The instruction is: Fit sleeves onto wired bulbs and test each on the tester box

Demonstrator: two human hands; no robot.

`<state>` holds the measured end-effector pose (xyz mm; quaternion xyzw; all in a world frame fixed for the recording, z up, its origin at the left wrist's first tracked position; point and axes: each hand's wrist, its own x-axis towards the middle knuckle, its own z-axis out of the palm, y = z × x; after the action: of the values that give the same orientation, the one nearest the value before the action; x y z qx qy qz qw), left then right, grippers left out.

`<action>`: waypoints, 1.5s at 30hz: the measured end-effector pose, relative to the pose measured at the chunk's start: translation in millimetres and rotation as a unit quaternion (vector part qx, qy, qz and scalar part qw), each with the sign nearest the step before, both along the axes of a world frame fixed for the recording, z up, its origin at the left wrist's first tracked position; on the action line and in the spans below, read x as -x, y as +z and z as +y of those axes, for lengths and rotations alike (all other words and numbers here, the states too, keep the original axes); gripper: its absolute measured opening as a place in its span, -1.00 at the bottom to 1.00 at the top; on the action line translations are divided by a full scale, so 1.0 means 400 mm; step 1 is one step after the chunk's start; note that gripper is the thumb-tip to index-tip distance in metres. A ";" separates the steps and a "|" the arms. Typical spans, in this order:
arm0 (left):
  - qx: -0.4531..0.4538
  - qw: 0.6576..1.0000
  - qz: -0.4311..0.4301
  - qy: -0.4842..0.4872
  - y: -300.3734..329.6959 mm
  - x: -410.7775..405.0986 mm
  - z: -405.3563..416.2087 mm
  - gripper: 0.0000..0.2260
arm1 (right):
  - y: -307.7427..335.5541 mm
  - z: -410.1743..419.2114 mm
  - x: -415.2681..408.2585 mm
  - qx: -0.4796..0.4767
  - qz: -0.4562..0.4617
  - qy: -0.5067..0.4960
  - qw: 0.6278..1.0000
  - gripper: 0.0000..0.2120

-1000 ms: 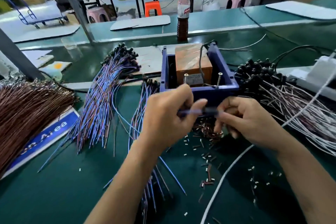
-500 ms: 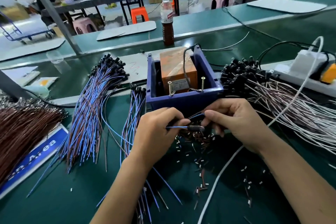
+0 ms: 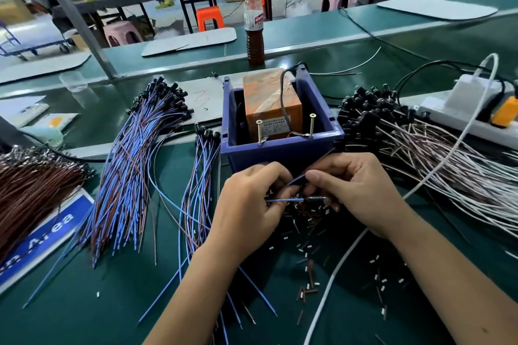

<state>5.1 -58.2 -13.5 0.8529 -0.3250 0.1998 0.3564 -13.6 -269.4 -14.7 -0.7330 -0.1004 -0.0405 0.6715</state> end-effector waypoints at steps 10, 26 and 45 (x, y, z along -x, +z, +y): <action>-0.021 0.999 0.026 -0.006 0.010 0.002 -0.001 -0.95 | 0.000 0.007 -0.006 -0.107 0.034 -0.051 0.992 -0.82; -0.103 0.990 0.094 -0.020 0.026 -0.003 0.027 -0.90 | -0.005 0.000 -0.009 -0.139 0.029 -0.063 0.988 -0.86; 0.011 0.998 0.057 -0.015 0.017 0.016 -0.020 -0.91 | -0.018 0.045 0.011 -0.058 -0.035 -0.053 0.996 -0.91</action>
<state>-1.2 -66.2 -6.9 0.8539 -0.3144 0.1491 0.3869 -18.2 -251.4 -21.8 -0.6951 -0.0825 -0.1069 0.7062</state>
